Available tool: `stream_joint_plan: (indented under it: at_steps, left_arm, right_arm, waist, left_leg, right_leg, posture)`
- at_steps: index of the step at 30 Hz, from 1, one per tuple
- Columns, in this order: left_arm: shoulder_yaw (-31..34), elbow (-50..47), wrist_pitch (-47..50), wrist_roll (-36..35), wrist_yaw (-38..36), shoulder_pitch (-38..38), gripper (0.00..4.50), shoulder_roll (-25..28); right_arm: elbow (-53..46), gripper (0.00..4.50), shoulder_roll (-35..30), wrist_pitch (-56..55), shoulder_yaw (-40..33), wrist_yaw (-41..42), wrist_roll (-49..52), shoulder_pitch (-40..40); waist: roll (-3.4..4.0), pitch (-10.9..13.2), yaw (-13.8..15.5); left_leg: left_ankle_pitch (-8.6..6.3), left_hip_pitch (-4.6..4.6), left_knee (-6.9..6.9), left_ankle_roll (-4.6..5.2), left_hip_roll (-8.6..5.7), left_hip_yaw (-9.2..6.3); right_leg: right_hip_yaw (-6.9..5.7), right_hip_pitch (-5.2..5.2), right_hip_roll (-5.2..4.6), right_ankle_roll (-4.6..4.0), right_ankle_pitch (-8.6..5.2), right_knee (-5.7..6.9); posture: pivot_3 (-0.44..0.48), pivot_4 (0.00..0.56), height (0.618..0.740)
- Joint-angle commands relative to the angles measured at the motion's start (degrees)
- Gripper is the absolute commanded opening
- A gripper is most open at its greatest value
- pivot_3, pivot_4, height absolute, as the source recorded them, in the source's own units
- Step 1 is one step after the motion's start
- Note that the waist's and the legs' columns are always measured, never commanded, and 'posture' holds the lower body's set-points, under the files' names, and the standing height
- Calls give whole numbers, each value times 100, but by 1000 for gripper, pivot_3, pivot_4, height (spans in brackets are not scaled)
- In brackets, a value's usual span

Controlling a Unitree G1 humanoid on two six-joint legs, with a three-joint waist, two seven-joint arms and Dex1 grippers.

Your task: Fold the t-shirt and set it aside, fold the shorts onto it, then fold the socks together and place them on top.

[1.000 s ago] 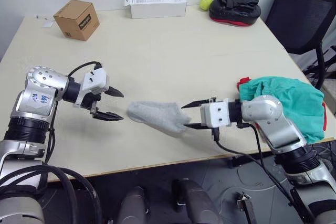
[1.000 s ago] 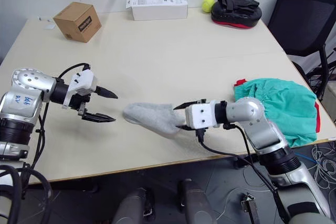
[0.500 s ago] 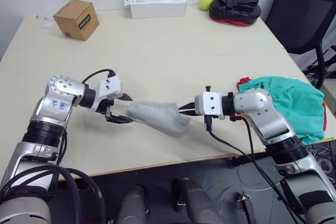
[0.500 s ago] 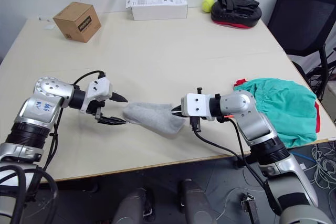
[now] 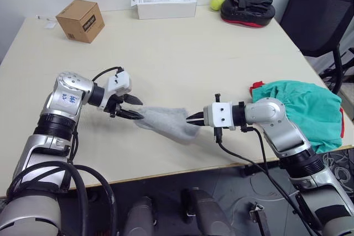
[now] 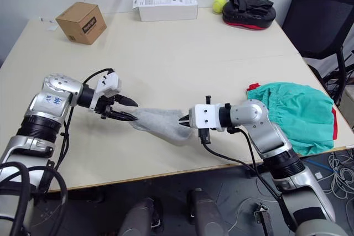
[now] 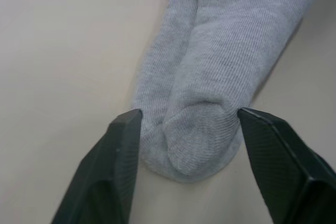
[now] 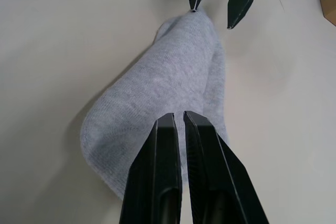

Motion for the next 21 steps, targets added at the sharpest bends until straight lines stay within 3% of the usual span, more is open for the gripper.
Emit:
stream_joint_plan:
  at_steps: [1, 11, 14, 20, 21]
  left_arm:
    - [-41, -20, -41, 86, -94, -79, 2445, 73]
    - [-204, 436, -281, 376, 109, -211, 2445, -146]
    - [-131, 578, -217, 342, 116, -334, 1927, -226]
    - [-71, 636, 282, 162, -375, -613, 37, -128]
    - [-78, 685, 376, 161, -462, -660, 12, -104]
  right_arm:
    - [-285, 257, -76, 31, -168, -76, 60, 34]
    - [-307, 257, -98, -11, -162, -92, 53, -1]
    - [-325, 257, -86, -11, -148, -103, 50, -1]
    - [-318, 257, -121, -93, -144, -111, 16, 62]
    - [-311, 257, -122, -100, -144, -117, 9, 66]
  waist:
    - [0, 0, 6]
    - [0, 0, 16]
    - [0, 0, 20]
    - [0, 0, 8]
    - [0, 0, 4]
  left_leg:
    - [0, 0, 0, 0, 0, 0]
    - [-4, -1, 1, 7, -1, -1]
    - [-4, -1, 2, 7, -1, -1]
    - [-4, -1, 0, 7, -1, 0]
    - [-4, -1, 0, 7, -1, 0]
  right_leg:
    - [0, 0, 0, 0, 0, 0]
    - [0, 0, -1, 0, 0, -1]
    - [1, 0, -1, 0, 0, -2]
    - [0, 0, 0, 0, 0, -2]
    - [0, 0, 0, 0, 0, -2]
  posture:
    - [0, 150, 740]
    - [0, 150, 740]
    - [0, 150, 740]
    - [0, 150, 740]
    - [0, 150, 740]
